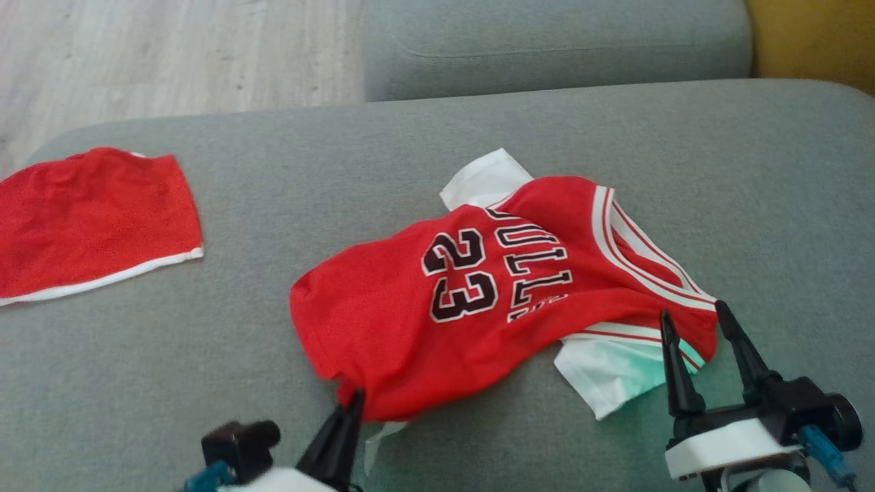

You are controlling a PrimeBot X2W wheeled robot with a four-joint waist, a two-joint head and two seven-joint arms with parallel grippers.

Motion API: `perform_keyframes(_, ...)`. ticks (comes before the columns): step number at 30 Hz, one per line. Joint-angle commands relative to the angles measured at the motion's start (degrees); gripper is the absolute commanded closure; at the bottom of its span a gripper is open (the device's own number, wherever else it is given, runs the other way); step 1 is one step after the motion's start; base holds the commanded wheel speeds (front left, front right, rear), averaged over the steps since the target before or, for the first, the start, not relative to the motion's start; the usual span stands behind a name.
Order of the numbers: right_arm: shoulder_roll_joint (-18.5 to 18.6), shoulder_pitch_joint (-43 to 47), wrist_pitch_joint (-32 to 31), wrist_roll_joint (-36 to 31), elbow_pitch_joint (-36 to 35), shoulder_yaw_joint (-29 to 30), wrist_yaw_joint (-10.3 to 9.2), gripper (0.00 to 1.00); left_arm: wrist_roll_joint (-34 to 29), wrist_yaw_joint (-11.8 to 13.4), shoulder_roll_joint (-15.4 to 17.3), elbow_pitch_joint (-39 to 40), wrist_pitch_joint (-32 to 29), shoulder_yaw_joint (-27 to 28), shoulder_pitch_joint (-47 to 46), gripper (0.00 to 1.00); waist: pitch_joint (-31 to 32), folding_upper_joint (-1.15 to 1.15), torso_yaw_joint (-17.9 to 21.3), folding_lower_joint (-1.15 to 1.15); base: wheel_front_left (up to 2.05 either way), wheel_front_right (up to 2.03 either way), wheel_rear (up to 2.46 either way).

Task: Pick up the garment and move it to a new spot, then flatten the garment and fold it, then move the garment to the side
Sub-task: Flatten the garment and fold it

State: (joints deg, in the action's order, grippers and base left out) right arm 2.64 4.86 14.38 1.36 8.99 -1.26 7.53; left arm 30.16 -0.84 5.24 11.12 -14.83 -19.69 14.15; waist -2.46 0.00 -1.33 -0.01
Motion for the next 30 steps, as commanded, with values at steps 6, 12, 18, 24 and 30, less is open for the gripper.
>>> perform_keyframes(6,0.6,-1.9,0.6,0.2,-1.1,-2.4,-0.04,0.00,-1.4,1.8,0.6,-11.5,-0.5,4.8,-12.8,0.84,-1.4,0.00,3.2,0.01,0.00,0.00,0.00)
perform_keyframes(12,0.5,-2.5,0.6,0.2,-0.9,-2.4,-0.04,0.00,-1.9,2.3,0.3,-21.6,1.4,6.1,-21.0,0.78,-2.6,0.00,5.4,0.01,0.00,0.00,0.00)
perform_keyframes(18,0.5,-3.6,0.6,-0.1,-1.0,-2.4,-0.04,0.00,-1.9,2.6,-0.5,-32.5,5.9,7.2,-28.9,0.97,-3.4,0.00,6.6,0.01,0.00,0.00,0.00)
perform_keyframes(24,0.8,-4.9,0.6,-0.4,-1.4,-2.4,-0.04,0.00,-1.8,1.3,-1.2,-40.4,10.4,6.4,-33.1,0.86,-3.7,0.00,6.5,0.01,0.00,0.00,0.00)
perform_keyframes(30,1.2,-5.1,0.6,-0.4,-2.0,-1.5,-0.04,0.00,-1.4,-0.4,-1.4,-45.6,14.4,5.7,-33.5,0.00,-3.0,0.00,5.2,0.01,0.00,0.00,0.00)
